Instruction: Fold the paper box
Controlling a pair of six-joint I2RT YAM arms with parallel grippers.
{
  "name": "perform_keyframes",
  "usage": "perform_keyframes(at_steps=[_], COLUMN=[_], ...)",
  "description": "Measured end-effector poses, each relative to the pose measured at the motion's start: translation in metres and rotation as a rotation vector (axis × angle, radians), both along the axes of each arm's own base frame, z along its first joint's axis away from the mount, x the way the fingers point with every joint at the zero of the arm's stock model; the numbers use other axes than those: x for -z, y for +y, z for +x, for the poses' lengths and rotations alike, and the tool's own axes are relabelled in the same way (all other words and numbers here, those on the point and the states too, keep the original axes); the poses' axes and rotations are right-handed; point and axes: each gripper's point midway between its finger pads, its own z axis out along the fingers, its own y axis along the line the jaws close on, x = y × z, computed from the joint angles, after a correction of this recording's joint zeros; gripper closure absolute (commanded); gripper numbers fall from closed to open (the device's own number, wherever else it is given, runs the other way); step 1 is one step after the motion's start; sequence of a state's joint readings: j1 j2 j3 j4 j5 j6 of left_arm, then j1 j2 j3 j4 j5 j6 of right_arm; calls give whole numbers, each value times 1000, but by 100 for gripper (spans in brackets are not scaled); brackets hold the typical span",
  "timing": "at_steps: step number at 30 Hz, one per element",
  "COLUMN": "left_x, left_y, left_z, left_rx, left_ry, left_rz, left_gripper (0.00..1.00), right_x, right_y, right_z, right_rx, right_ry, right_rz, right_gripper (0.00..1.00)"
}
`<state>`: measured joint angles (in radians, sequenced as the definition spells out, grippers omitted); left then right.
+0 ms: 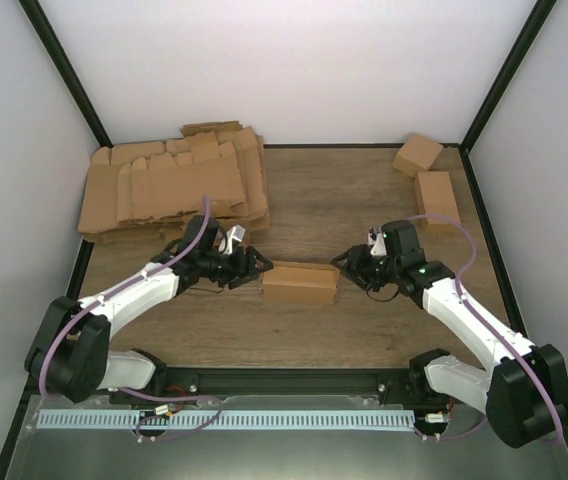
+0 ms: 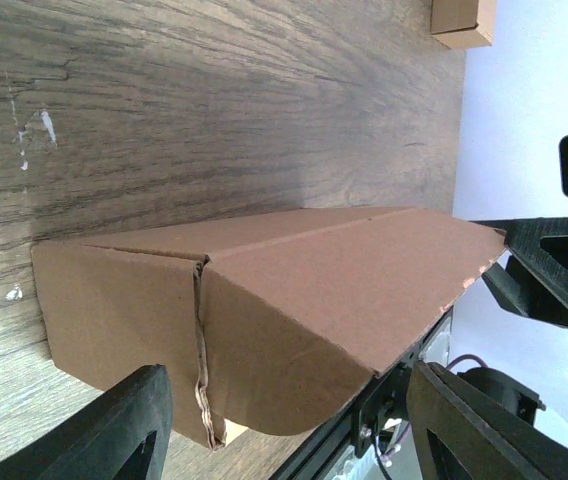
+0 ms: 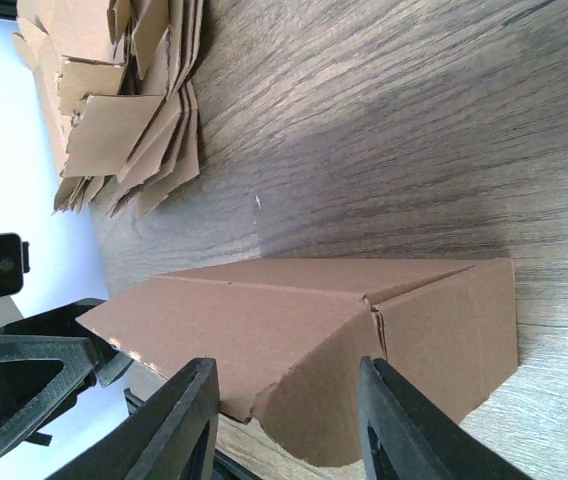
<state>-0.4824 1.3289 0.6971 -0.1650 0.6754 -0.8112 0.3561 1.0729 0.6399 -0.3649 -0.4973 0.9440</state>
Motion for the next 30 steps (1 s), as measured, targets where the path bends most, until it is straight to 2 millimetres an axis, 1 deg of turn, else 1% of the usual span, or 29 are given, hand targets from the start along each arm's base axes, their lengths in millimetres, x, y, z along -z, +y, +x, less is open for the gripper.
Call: perform_keyframes(at_steps=[10, 19, 21, 25, 30], left_x=[6, 10, 10, 6, -10], left_y=[1, 2, 2, 2, 1], left_z=[-2, -5, -5, -6, -4], left_rx=[1, 2, 3, 5, 7], left_ry=[13, 22, 22, 16, -17], left_rz=[7, 10, 8, 4, -11], left_gripper=[37, 37, 34, 27, 17], right_x=[0, 6, 6, 7, 5], right_y=[1, 2, 3, 3, 1], right_z=[-5, -11, -11, -11, -10], right_rx=[-16, -33, -34, -37, -42], right_ry=[-14, -32, -34, -39, -47], right_rz=[17, 41, 43, 41, 24], right_gripper=[63, 63, 63, 63, 62])
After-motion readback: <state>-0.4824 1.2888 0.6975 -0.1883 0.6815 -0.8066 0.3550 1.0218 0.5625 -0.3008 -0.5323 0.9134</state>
